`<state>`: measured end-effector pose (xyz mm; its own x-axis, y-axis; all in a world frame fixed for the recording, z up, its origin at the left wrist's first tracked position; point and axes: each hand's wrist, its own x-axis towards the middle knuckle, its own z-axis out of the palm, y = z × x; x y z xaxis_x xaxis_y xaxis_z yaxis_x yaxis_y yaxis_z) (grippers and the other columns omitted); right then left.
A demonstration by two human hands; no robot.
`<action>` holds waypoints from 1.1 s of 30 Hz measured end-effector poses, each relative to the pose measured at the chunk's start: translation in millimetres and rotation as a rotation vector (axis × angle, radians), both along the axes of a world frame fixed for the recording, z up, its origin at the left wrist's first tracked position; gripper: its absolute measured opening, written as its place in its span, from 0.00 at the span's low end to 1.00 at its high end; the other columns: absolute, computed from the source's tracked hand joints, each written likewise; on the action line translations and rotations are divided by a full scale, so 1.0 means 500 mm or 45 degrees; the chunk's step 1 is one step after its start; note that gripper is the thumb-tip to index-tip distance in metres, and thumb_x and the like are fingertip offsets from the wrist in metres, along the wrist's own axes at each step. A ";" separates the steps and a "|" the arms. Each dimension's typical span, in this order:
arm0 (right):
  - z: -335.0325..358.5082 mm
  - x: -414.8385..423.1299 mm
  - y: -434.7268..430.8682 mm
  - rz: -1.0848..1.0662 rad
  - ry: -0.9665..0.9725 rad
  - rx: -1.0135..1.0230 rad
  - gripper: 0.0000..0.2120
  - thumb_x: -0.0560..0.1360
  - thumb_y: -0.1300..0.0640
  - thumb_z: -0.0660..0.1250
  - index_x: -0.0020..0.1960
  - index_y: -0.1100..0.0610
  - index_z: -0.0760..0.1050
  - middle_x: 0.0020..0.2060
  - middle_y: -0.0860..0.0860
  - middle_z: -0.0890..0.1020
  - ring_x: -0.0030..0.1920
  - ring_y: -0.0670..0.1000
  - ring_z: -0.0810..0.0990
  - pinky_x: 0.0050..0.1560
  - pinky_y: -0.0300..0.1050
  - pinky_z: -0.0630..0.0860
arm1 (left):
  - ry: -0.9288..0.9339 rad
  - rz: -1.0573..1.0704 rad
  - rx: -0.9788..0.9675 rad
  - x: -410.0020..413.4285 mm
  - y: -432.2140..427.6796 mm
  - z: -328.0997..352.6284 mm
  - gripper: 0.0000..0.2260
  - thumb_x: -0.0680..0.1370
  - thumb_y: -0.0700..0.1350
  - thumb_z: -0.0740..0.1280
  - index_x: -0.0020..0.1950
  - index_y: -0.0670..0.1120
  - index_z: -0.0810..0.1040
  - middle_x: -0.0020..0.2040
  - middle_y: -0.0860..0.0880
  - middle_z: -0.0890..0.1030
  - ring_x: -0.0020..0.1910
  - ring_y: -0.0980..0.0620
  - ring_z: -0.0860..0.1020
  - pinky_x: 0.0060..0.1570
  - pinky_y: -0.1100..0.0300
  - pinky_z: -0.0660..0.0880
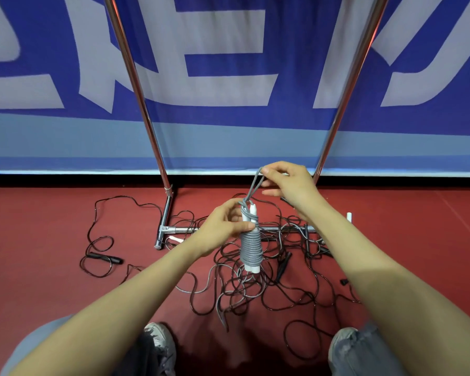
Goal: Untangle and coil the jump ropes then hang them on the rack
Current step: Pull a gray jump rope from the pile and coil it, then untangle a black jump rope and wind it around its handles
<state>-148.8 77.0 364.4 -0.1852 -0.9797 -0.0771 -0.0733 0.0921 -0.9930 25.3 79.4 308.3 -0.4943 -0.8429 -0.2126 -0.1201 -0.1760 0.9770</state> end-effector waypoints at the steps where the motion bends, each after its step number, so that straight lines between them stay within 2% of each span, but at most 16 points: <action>1: -0.008 -0.001 -0.004 0.015 0.026 0.021 0.03 0.78 0.61 0.66 0.47 0.59 0.78 0.45 0.55 0.80 0.40 0.47 0.81 0.41 0.40 0.82 | 0.015 0.015 0.051 0.003 -0.002 -0.002 0.16 0.73 0.29 0.69 0.56 0.45 0.73 0.45 0.48 0.80 0.46 0.48 0.78 0.50 0.50 0.76; 3: -0.026 0.003 -0.013 0.048 0.099 0.068 0.04 0.78 0.64 0.65 0.51 0.58 0.77 0.47 0.56 0.80 0.42 0.49 0.81 0.43 0.40 0.81 | 0.002 0.024 0.110 0.010 -0.006 -0.006 0.16 0.74 0.31 0.69 0.56 0.46 0.73 0.44 0.48 0.81 0.45 0.47 0.79 0.49 0.49 0.75; 6: -0.051 0.017 -0.017 0.170 0.316 0.163 0.19 0.77 0.63 0.67 0.67 0.60 0.71 0.48 0.54 0.80 0.45 0.52 0.80 0.49 0.46 0.80 | -0.047 0.058 0.130 0.018 -0.007 -0.006 0.15 0.75 0.31 0.69 0.58 0.43 0.73 0.44 0.47 0.80 0.41 0.52 0.80 0.41 0.56 0.78; 8: -0.056 0.027 -0.009 0.341 0.495 0.251 0.25 0.76 0.61 0.68 0.71 0.60 0.66 0.49 0.53 0.81 0.46 0.52 0.79 0.52 0.48 0.76 | -0.053 0.124 0.111 0.026 -0.015 0.000 0.16 0.74 0.30 0.68 0.60 0.41 0.73 0.43 0.47 0.80 0.40 0.52 0.80 0.39 0.58 0.79; 10: -0.061 0.038 0.002 0.559 0.635 0.336 0.26 0.76 0.59 0.69 0.71 0.58 0.65 0.53 0.53 0.82 0.49 0.50 0.79 0.53 0.43 0.73 | -0.052 0.189 0.089 0.043 -0.033 0.011 0.17 0.74 0.31 0.69 0.61 0.39 0.73 0.42 0.47 0.80 0.42 0.50 0.80 0.43 0.53 0.79; 12: -0.070 0.059 0.010 0.702 0.650 0.363 0.25 0.76 0.58 0.69 0.71 0.57 0.66 0.49 0.50 0.81 0.46 0.46 0.79 0.50 0.41 0.73 | -0.033 0.255 0.094 0.067 -0.054 0.027 0.15 0.74 0.32 0.69 0.60 0.39 0.73 0.41 0.48 0.79 0.42 0.49 0.80 0.42 0.52 0.79; 15: -0.092 0.102 -0.005 0.666 0.513 0.297 0.22 0.76 0.60 0.69 0.68 0.57 0.68 0.44 0.50 0.80 0.40 0.47 0.79 0.46 0.46 0.78 | -0.045 0.338 0.095 0.105 -0.089 0.043 0.17 0.74 0.33 0.70 0.61 0.38 0.73 0.44 0.46 0.80 0.43 0.49 0.81 0.36 0.56 0.81; 17: -0.098 0.137 -0.032 0.622 0.488 0.247 0.23 0.76 0.62 0.69 0.68 0.56 0.67 0.44 0.52 0.80 0.40 0.50 0.79 0.45 0.47 0.79 | -0.066 0.392 0.073 0.130 -0.114 0.042 0.21 0.72 0.34 0.72 0.64 0.37 0.71 0.49 0.41 0.80 0.47 0.46 0.81 0.45 0.51 0.81; 19: -0.101 0.174 -0.067 0.586 0.424 0.208 0.24 0.76 0.64 0.67 0.70 0.56 0.66 0.45 0.55 0.80 0.40 0.50 0.79 0.43 0.44 0.77 | -0.073 0.394 0.056 0.161 -0.137 0.034 0.21 0.72 0.34 0.72 0.64 0.36 0.71 0.53 0.40 0.80 0.49 0.47 0.81 0.52 0.54 0.80; 22: -0.123 0.230 -0.126 0.529 0.251 0.205 0.23 0.77 0.65 0.66 0.70 0.56 0.65 0.46 0.55 0.80 0.44 0.51 0.79 0.46 0.43 0.77 | -0.093 0.284 0.077 0.215 -0.165 0.009 0.16 0.75 0.33 0.69 0.62 0.39 0.74 0.46 0.46 0.82 0.41 0.55 0.82 0.41 0.65 0.78; 24: -0.158 0.270 -0.159 0.551 0.201 0.263 0.22 0.78 0.64 0.66 0.70 0.56 0.65 0.48 0.56 0.80 0.48 0.51 0.80 0.48 0.45 0.78 | -0.128 0.290 0.128 0.255 -0.178 -0.023 0.16 0.76 0.33 0.67 0.63 0.43 0.73 0.41 0.49 0.83 0.36 0.56 0.82 0.36 0.64 0.79; 25: -0.180 0.293 -0.174 0.579 0.213 0.302 0.22 0.78 0.63 0.66 0.69 0.55 0.65 0.50 0.57 0.80 0.49 0.52 0.80 0.48 0.46 0.78 | -0.158 0.304 0.149 0.278 -0.186 -0.046 0.17 0.77 0.34 0.66 0.64 0.45 0.72 0.41 0.48 0.82 0.36 0.55 0.82 0.38 0.60 0.80; 27: -0.234 0.344 -0.202 0.644 0.346 0.363 0.22 0.77 0.62 0.67 0.68 0.57 0.66 0.53 0.57 0.80 0.48 0.51 0.79 0.47 0.44 0.77 | -0.257 0.324 0.173 0.326 -0.198 -0.102 0.18 0.77 0.35 0.66 0.66 0.46 0.71 0.47 0.42 0.81 0.42 0.48 0.81 0.46 0.49 0.80; 29: -0.292 0.398 -0.222 0.695 0.564 0.367 0.21 0.75 0.61 0.69 0.66 0.60 0.68 0.51 0.55 0.79 0.44 0.50 0.77 0.42 0.42 0.72 | -0.413 0.309 0.177 0.377 -0.198 -0.162 0.21 0.77 0.36 0.68 0.68 0.46 0.70 0.53 0.37 0.79 0.46 0.43 0.80 0.50 0.44 0.77; 31: -0.358 0.450 -0.231 0.746 0.743 0.364 0.22 0.75 0.59 0.69 0.65 0.61 0.67 0.53 0.55 0.79 0.51 0.54 0.78 0.43 0.41 0.66 | -0.555 0.299 0.199 0.428 -0.186 -0.226 0.22 0.76 0.36 0.69 0.69 0.46 0.70 0.54 0.38 0.78 0.45 0.45 0.79 0.46 0.50 0.78; 33: -0.428 0.500 -0.224 0.856 0.849 0.372 0.24 0.74 0.57 0.69 0.66 0.61 0.66 0.57 0.58 0.79 0.58 0.58 0.77 0.48 0.42 0.69 | -0.609 0.358 0.279 0.479 -0.162 -0.295 0.20 0.75 0.36 0.70 0.66 0.44 0.71 0.52 0.40 0.79 0.44 0.46 0.79 0.42 0.55 0.77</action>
<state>101.2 -35.2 150.2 0.3087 -0.8560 -0.4148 -0.7360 0.0613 -0.6742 264.8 -1.7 160.8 -0.0649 -0.8390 -0.5402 -0.4577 -0.4560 0.7632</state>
